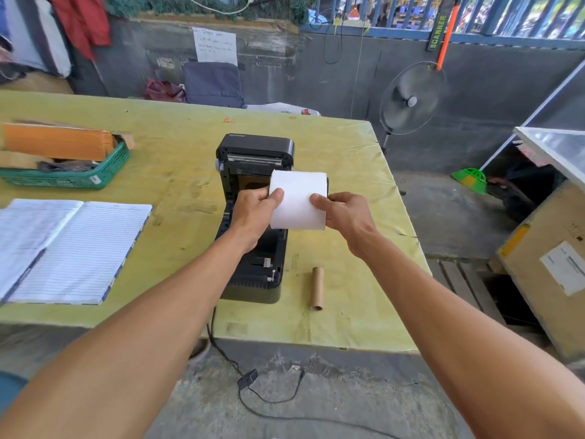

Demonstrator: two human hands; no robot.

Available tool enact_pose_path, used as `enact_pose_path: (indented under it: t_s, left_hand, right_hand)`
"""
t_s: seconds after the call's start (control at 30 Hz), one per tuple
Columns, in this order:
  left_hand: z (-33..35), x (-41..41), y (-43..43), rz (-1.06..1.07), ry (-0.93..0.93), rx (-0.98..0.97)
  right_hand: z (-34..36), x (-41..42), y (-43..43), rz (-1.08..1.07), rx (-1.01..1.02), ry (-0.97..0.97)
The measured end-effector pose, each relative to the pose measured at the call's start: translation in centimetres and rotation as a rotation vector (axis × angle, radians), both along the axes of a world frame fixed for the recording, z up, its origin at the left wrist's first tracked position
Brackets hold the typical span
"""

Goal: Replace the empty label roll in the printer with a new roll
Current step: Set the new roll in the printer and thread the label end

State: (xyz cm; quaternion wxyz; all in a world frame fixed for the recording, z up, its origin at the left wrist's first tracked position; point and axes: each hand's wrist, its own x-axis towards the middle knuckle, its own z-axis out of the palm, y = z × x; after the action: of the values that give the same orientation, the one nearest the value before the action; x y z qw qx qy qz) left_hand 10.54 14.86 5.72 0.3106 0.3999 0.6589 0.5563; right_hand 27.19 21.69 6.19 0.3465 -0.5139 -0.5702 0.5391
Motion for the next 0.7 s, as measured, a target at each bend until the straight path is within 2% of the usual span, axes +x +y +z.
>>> enact_pose_path:
  t_s: [0.3,0.47,0.7]
  left_hand:
    - [-1.8,-2.8,-2.7,0.074,-0.044,-0.031]
    - [-2.7,-7.1,-3.2,0.055,-0.065,-0.054]
    - [-5.2,-13.1,-3.4,-0.043,-0.136,-0.083]
  right_hand:
    - [-2.3,-3.7,-2.3,-0.007,0.006,-0.001]
    - [-3.5,-7.9,-3.4,0.007,0.022,0.012]
    - [-5.5,-13.6,-5.0,-0.102,0.073,-0.056]
